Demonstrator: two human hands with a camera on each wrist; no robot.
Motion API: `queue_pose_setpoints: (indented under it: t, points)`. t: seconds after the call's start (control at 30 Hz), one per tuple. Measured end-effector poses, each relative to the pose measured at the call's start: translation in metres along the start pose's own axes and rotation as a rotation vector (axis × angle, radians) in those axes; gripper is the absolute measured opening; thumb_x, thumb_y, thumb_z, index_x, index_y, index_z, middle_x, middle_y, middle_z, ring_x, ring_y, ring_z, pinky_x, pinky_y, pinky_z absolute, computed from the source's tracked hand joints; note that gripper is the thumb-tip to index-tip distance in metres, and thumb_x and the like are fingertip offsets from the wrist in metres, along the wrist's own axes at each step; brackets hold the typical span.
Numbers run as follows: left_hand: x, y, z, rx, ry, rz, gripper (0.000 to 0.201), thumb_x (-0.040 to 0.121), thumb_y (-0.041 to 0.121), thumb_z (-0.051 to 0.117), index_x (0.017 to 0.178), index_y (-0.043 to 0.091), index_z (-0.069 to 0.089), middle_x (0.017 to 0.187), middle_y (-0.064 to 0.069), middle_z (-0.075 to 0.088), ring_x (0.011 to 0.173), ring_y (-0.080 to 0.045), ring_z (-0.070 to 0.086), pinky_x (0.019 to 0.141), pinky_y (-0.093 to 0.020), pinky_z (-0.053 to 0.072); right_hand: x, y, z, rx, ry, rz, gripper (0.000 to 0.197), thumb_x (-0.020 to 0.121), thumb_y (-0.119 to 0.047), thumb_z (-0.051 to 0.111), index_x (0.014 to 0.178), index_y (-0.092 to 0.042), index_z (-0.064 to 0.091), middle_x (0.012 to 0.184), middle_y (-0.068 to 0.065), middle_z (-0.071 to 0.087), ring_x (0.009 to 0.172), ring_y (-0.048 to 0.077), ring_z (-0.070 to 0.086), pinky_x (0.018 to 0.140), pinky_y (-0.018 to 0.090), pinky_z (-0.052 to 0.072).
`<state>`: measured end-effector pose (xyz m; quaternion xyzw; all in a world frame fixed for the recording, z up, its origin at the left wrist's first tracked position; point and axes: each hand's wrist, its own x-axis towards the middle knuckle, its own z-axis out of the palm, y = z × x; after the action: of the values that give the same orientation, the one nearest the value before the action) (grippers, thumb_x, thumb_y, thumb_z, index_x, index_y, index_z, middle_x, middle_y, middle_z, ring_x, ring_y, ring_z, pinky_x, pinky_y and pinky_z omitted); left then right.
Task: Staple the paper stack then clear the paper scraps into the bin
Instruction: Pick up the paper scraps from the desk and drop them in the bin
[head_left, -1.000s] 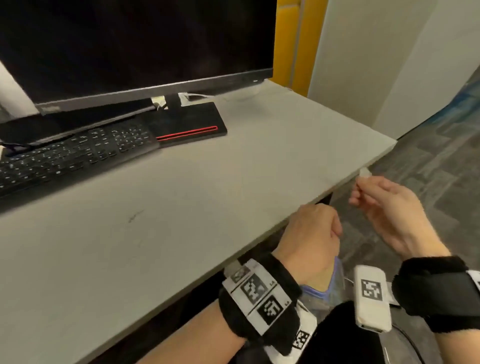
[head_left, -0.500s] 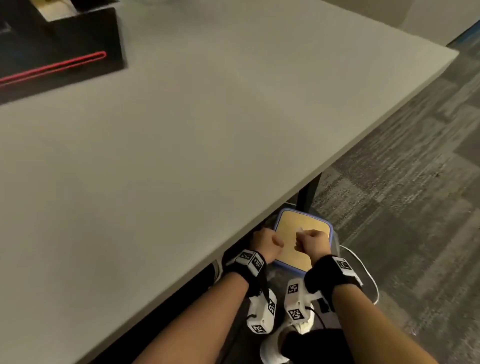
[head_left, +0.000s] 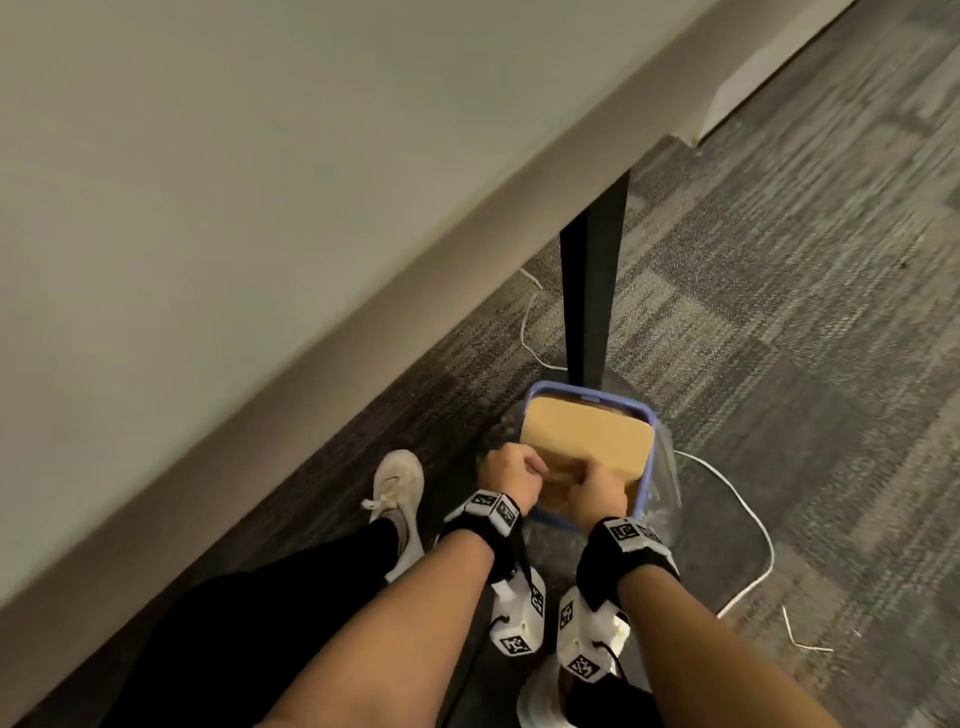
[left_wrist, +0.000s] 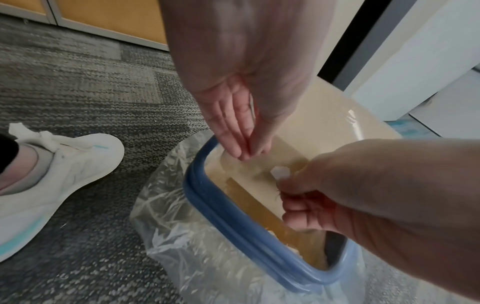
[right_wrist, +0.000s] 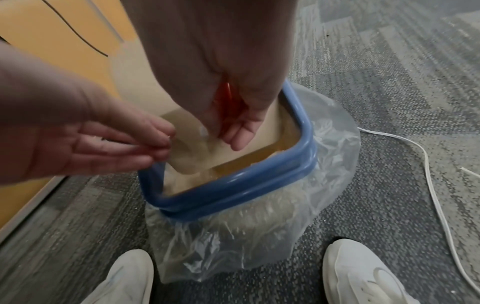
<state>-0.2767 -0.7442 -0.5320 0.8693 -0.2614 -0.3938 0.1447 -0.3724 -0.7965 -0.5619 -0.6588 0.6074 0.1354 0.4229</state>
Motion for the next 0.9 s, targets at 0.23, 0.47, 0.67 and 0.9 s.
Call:
queue_pose_setpoints:
  t: [0.23,0.47,0.67,0.9]
  points:
    - [0.017,0.003,0.004,0.023,-0.079,0.031,0.032,0.088,0.006,0.05,0.096,0.021,0.078,0.113,0.002,0.073,0.108,-0.021,0.065,0.097,-0.026,0.05,0.006,0.011,0.002,0.092,0.04,0.046,0.03,0.089,-0.011,0.048,0.112,-0.007,0.065,0.114,0.018,0.065,0.097,0.032,0.06,0.083,0.034,0.046]
    - [0.006,0.015,-0.005,0.108,-0.051,0.058,0.016,0.081,0.014,0.061,0.084,0.02,0.075,0.102,-0.004,0.074,0.098,-0.027,0.067,0.084,-0.032,0.056,-0.007,-0.005,-0.008,0.117,-0.001,-0.068,0.018,0.089,-0.023,0.057,0.097,-0.008,0.062,0.1,0.014,0.066,0.091,0.031,0.059,0.072,0.03,0.039]
    - [-0.052,0.061,-0.051,0.144,0.119,0.26,0.017,0.09,0.011,0.051,0.096,0.015,0.066,0.117,-0.007,0.053,0.103,-0.028,0.06,0.082,-0.034,0.047,-0.044,-0.038,-0.071,0.358,0.203,-0.044,0.026,0.093,-0.018,0.049,0.113,-0.001,0.055,0.117,0.021,0.06,0.105,0.035,0.057,0.075,0.03,0.039]
    - [-0.199,0.081,-0.115,0.201,0.111,0.508,0.019,0.096,0.024,0.046,0.101,0.016,0.063,0.118,-0.003,0.053,0.107,-0.024,0.059,0.089,-0.036,0.046,-0.19,-0.063,-0.171,0.696,0.587,-0.227,0.043,0.089,-0.005,0.053,0.13,-0.009,0.04,0.125,0.014,0.047,0.108,0.026,0.05,0.1,0.038,0.04]
